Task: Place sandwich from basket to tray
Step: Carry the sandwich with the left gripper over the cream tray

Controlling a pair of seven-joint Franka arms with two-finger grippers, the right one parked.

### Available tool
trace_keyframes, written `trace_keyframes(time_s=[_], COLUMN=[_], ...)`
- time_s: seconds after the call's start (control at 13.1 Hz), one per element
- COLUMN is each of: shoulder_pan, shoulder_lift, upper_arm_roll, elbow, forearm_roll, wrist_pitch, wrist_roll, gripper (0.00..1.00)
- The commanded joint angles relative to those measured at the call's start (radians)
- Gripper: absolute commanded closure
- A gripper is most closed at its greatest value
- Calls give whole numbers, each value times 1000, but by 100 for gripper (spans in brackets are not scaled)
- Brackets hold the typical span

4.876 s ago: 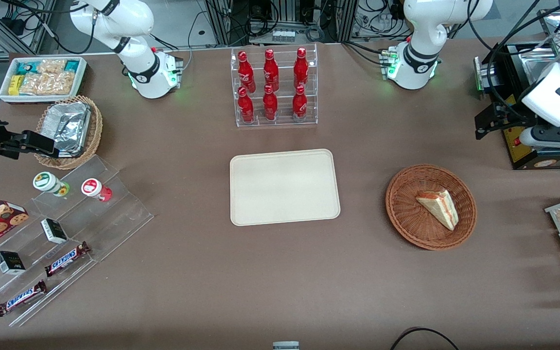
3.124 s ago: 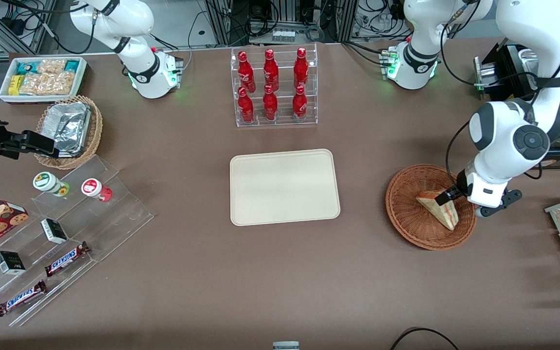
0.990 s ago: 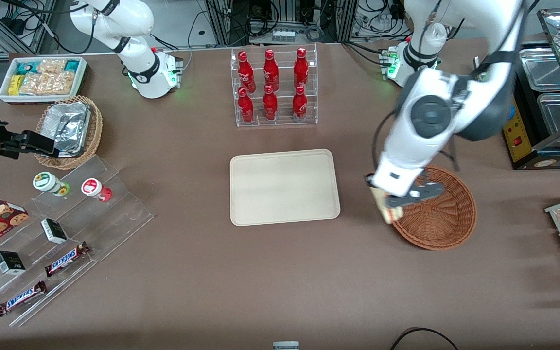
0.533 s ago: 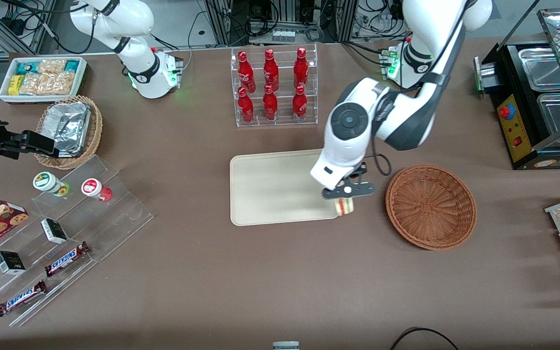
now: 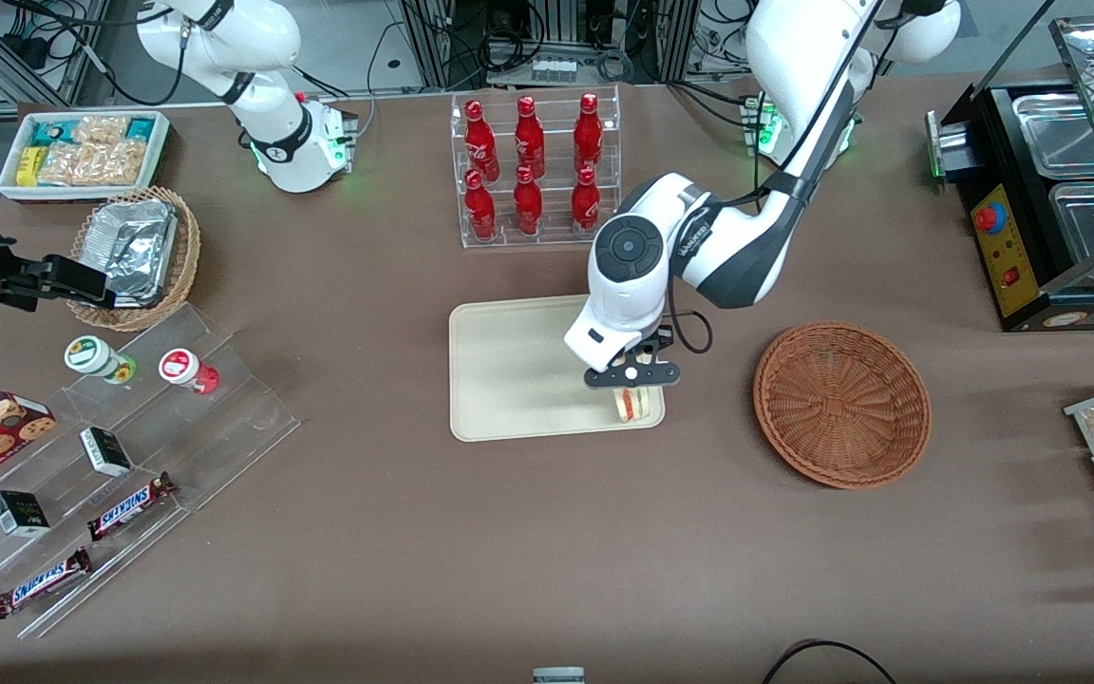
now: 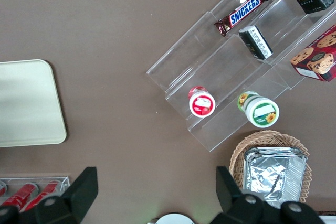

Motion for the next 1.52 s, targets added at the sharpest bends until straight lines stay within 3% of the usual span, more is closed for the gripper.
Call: trace_keyframes(time_s=[0.0, 1.3, 1.37, 1.45], shoulder_pan=[-26, -138, -140, -141], shoulder_lift=[24, 170, 170, 168], upper_arm_roll=[7, 1, -1, 1], elbow=[32, 31, 26, 25], forearm_roll=[4, -43, -43, -43], wrist_pitch=[0, 254, 252, 248], wrist_roll=[-3, -22, -23, -22], gripper=[100, 100, 72, 23])
